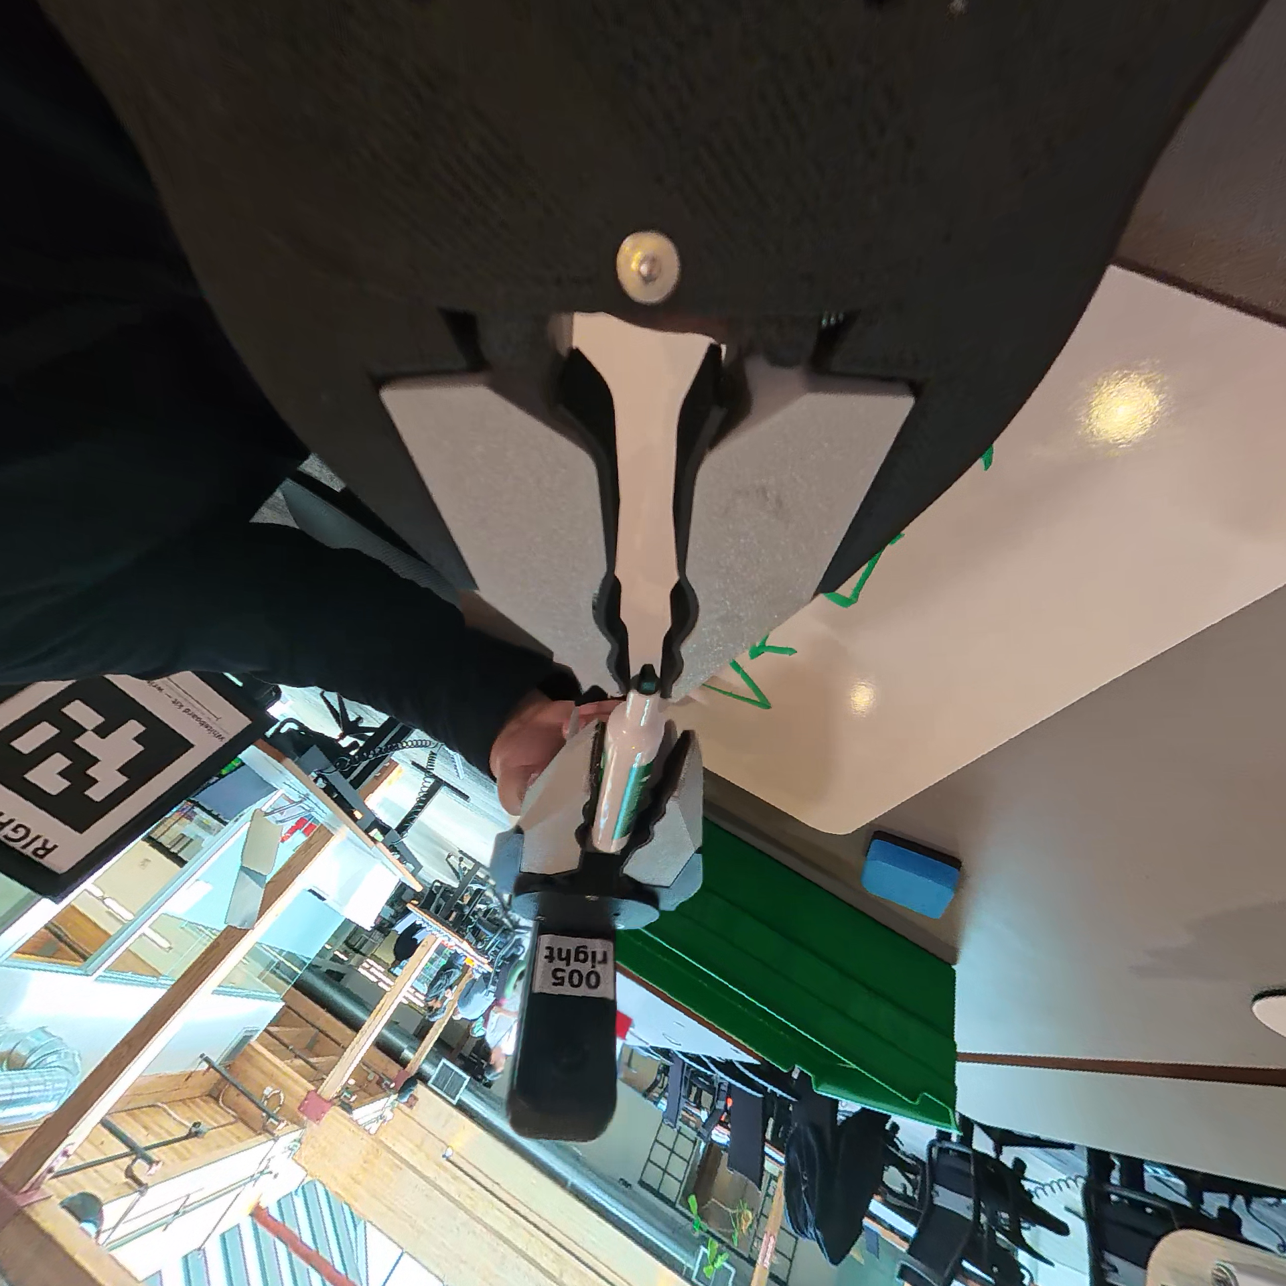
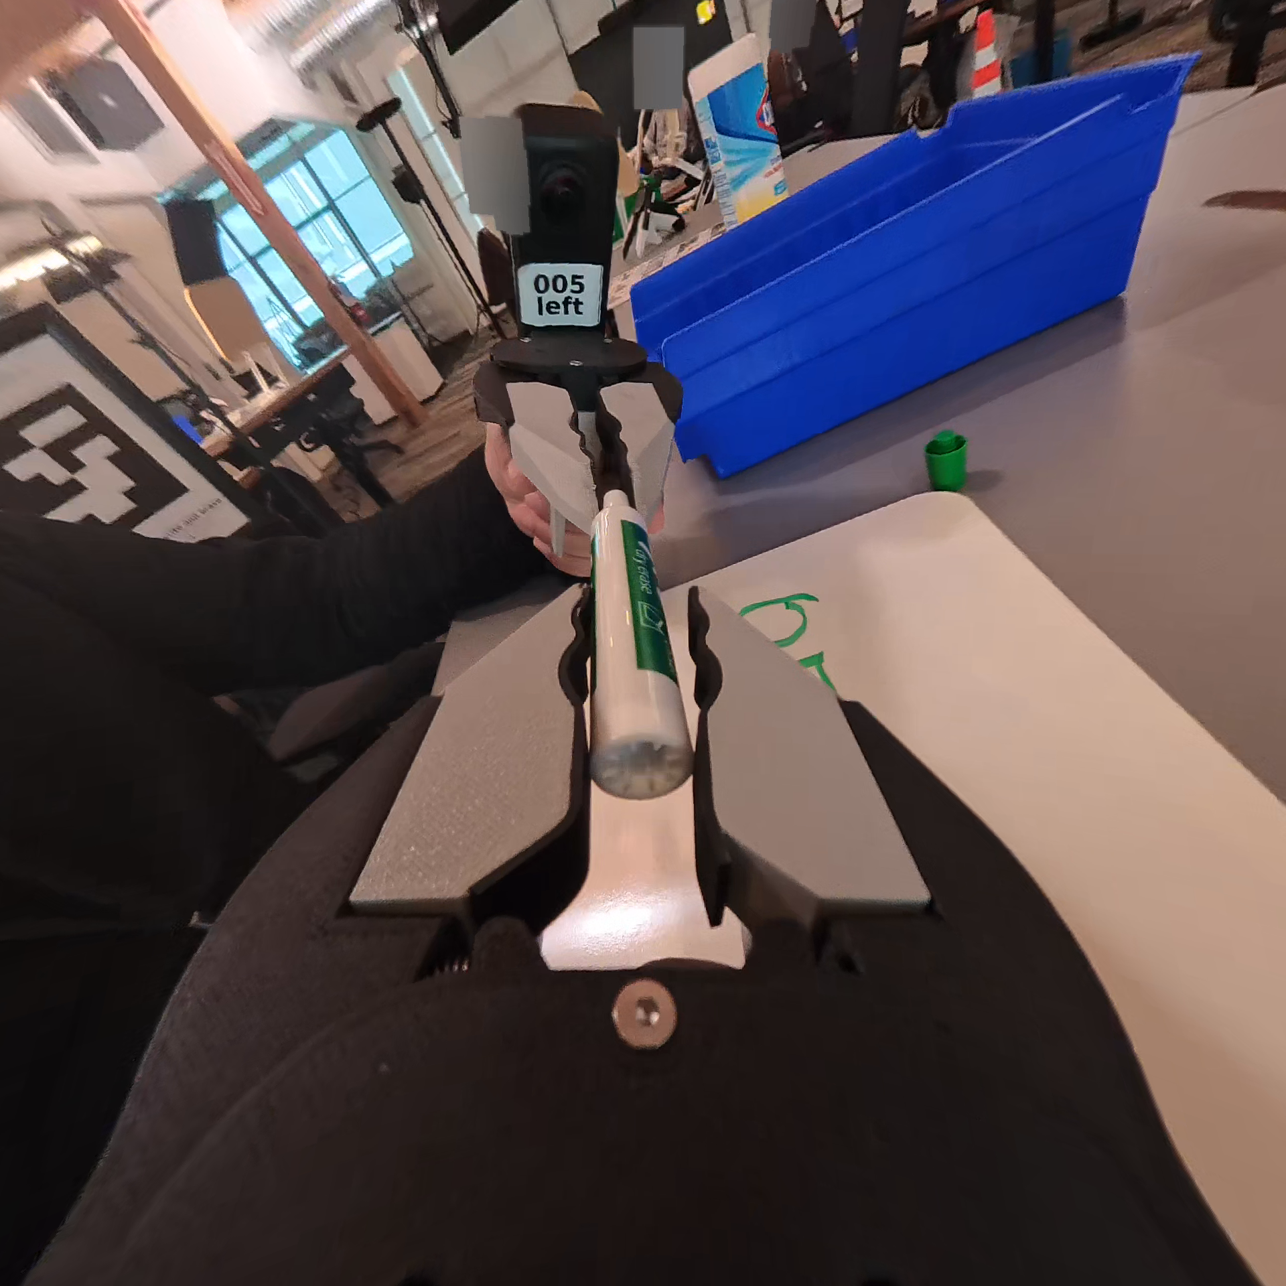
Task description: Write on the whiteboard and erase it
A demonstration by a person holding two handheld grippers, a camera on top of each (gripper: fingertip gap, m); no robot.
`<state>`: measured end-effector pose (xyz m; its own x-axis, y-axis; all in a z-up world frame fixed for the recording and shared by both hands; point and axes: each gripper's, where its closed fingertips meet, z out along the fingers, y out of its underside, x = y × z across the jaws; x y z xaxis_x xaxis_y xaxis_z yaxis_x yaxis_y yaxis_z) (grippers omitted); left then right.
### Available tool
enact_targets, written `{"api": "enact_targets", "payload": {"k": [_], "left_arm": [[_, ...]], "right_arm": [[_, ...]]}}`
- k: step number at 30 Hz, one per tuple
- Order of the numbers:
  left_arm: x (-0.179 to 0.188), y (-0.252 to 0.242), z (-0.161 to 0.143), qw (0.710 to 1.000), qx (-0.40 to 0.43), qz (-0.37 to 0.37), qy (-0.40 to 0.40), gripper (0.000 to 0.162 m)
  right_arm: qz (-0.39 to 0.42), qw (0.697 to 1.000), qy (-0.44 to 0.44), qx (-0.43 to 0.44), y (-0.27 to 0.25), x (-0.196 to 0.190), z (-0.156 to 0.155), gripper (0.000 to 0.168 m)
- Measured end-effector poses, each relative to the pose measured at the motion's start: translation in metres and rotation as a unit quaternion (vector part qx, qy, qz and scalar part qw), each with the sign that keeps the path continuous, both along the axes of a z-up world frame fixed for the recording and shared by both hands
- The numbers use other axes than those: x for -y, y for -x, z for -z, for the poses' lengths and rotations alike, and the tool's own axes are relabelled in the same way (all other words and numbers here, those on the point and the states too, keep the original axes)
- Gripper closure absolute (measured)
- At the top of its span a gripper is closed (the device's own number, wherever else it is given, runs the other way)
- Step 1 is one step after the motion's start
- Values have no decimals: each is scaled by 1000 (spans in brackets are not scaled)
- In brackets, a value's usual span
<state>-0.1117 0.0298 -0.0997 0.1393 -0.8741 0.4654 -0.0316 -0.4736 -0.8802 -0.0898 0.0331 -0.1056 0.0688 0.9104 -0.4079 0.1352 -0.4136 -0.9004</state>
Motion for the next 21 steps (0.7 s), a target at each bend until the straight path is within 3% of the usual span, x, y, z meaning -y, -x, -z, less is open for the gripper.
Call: {"api": "enact_targets", "payload": {"k": [16,21], "left_arm": [[-1,-1,-4,1000,19,-2,14,156],[-2,-2,0,1000,10,-6,17,145]], "right_arm": [[2,999,27,-38,0,-1,-8,145],[0,998,40,-56,-2,-2,-13,145]]}}
